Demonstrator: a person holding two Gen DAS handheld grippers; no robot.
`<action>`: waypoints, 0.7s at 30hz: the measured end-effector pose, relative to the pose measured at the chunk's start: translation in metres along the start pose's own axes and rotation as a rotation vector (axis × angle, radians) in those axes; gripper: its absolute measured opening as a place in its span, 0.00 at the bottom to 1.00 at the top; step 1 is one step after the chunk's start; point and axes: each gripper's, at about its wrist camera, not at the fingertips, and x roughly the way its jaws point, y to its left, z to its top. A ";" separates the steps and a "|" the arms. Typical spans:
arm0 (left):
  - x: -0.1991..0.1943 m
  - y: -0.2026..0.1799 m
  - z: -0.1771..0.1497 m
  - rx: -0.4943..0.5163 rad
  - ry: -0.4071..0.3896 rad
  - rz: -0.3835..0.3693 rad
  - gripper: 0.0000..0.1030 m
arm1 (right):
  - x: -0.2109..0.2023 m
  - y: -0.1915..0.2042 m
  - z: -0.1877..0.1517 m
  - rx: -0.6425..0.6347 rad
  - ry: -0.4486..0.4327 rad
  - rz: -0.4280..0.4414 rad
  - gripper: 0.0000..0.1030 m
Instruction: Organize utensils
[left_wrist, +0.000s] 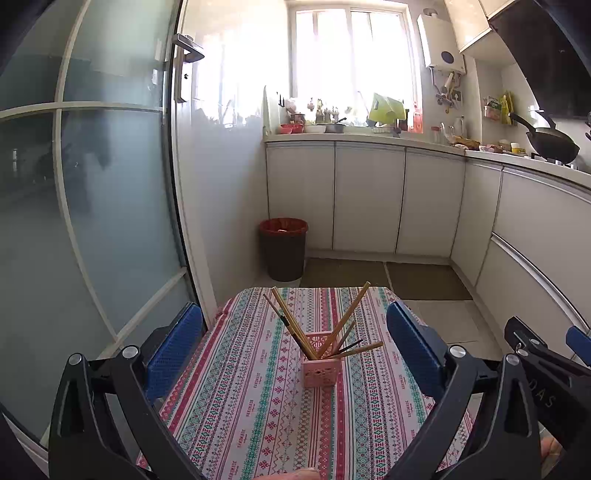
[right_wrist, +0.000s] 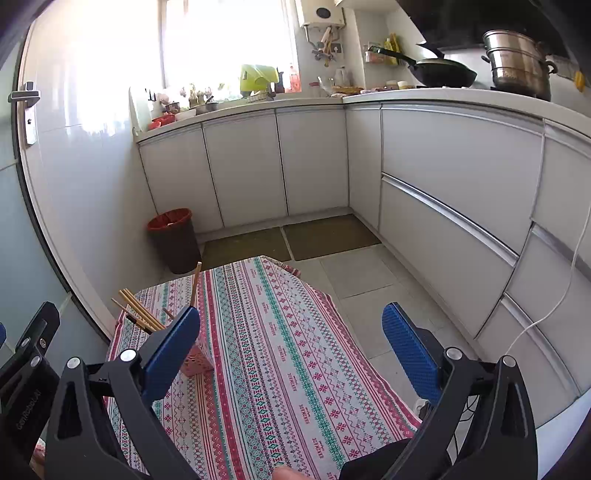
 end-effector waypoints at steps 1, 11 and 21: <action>0.000 0.000 0.000 0.001 0.001 -0.001 0.93 | 0.000 0.000 0.000 0.001 0.000 0.000 0.93; 0.004 0.002 -0.004 -0.001 0.007 -0.003 0.93 | 0.002 0.000 -0.001 0.008 0.009 -0.001 0.93; 0.006 0.002 -0.004 -0.002 0.012 -0.003 0.93 | 0.003 0.002 -0.002 0.003 0.014 0.001 0.93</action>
